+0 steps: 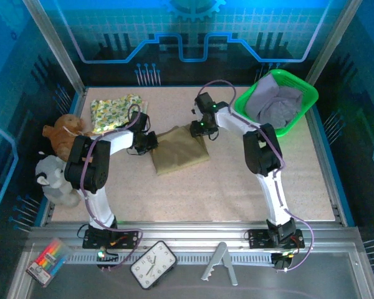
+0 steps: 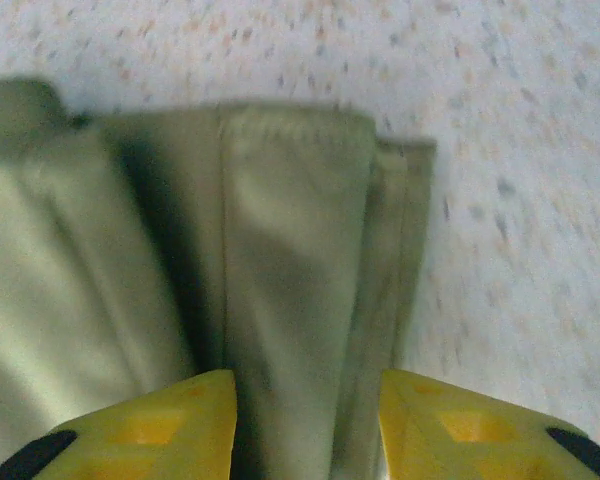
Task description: Fold and stack the skirts
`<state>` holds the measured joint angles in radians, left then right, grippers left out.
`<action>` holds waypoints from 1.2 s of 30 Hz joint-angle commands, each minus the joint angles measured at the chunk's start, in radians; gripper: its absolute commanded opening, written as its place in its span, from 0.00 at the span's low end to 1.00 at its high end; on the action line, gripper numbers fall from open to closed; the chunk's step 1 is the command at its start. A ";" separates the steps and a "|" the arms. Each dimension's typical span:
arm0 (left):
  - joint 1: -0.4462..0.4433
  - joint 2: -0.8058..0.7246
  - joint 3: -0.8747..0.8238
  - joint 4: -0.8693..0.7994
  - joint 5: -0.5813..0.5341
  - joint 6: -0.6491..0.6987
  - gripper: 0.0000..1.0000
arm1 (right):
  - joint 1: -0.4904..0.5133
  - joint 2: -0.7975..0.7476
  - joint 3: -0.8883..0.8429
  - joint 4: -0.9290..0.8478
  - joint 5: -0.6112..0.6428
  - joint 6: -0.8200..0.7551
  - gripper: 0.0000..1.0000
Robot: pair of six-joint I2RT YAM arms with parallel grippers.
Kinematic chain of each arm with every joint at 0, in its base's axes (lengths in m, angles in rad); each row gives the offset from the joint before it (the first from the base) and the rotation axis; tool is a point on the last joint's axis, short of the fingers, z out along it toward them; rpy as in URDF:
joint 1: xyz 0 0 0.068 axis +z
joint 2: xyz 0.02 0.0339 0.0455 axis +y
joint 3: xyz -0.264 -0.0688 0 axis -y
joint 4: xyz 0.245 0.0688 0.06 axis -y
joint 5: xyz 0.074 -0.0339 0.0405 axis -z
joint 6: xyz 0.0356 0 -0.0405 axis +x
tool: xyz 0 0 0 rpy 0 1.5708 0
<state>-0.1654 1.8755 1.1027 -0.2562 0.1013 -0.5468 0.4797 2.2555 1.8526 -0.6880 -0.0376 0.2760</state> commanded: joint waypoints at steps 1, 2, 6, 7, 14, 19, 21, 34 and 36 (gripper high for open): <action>0.014 0.010 -0.003 -0.067 -0.039 0.012 0.05 | 0.012 -0.166 -0.063 0.035 -0.096 0.020 0.34; 0.014 0.011 0.000 -0.068 -0.035 0.010 0.06 | 0.015 -0.173 -0.077 0.044 -0.134 0.032 0.27; 0.013 0.018 0.012 -0.072 -0.023 0.008 0.07 | 0.033 -0.129 -0.096 0.101 -0.272 0.095 0.00; 0.014 0.020 0.015 -0.074 -0.020 0.007 0.07 | 0.039 -0.104 -0.082 0.103 -0.283 0.112 0.00; 0.013 0.024 0.026 -0.083 -0.011 0.021 0.08 | 0.063 0.029 0.020 0.095 -0.306 0.221 0.00; 0.010 0.034 0.052 -0.116 -0.019 0.054 0.09 | 0.068 0.030 -0.068 0.118 -0.234 0.287 0.00; 0.004 0.032 0.056 -0.121 -0.020 0.074 0.11 | 0.065 0.012 -0.135 0.133 -0.210 0.332 0.00; -0.028 -0.092 0.088 -0.185 -0.030 0.125 0.41 | 0.063 -0.274 -0.606 0.426 -0.116 0.601 0.06; -0.028 -0.138 0.094 -0.204 -0.042 0.093 0.48 | 0.064 -0.292 -0.600 0.422 -0.113 0.595 0.10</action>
<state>-0.1989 1.8362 1.1667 -0.4049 0.0875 -0.4397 0.5430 1.9999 1.2686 -0.2756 -0.2043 0.8314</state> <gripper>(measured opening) 0.473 0.086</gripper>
